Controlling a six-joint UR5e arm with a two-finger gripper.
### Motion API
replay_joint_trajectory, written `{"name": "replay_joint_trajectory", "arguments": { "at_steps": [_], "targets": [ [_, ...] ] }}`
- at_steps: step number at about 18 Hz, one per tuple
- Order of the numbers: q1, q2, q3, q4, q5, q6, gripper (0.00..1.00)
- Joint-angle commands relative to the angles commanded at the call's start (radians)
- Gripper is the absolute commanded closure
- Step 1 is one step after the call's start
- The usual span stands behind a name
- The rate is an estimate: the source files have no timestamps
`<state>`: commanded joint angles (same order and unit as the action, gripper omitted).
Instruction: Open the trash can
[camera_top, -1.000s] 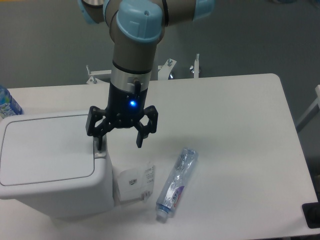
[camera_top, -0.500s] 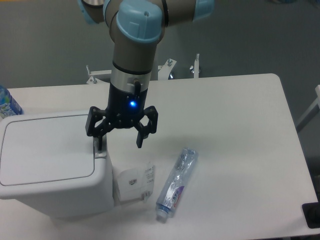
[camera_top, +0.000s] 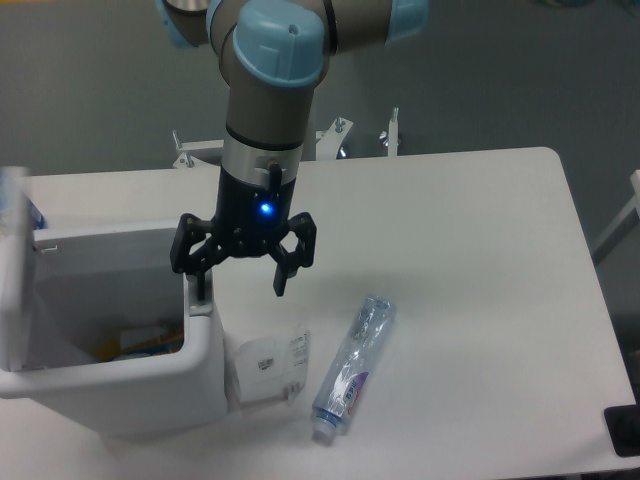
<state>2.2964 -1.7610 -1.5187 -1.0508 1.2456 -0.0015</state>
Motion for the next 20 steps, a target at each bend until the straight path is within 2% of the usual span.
{"name": "replay_joint_trajectory", "arguments": {
  "at_steps": [4, 8, 13, 16, 20],
  "targets": [
    [0.0, 0.0, 0.02, 0.0, 0.0, 0.0, 0.0],
    [0.009, -0.008, 0.093, 0.017, 0.006, 0.023, 0.0],
    [0.078, -0.015, 0.164, 0.011, 0.129, 0.158, 0.0],
    [0.153, -0.008, 0.172, 0.011, 0.198, 0.21, 0.0],
    [0.212, -0.005, 0.161, -0.006, 0.273, 0.453, 0.0]
  ]
}}
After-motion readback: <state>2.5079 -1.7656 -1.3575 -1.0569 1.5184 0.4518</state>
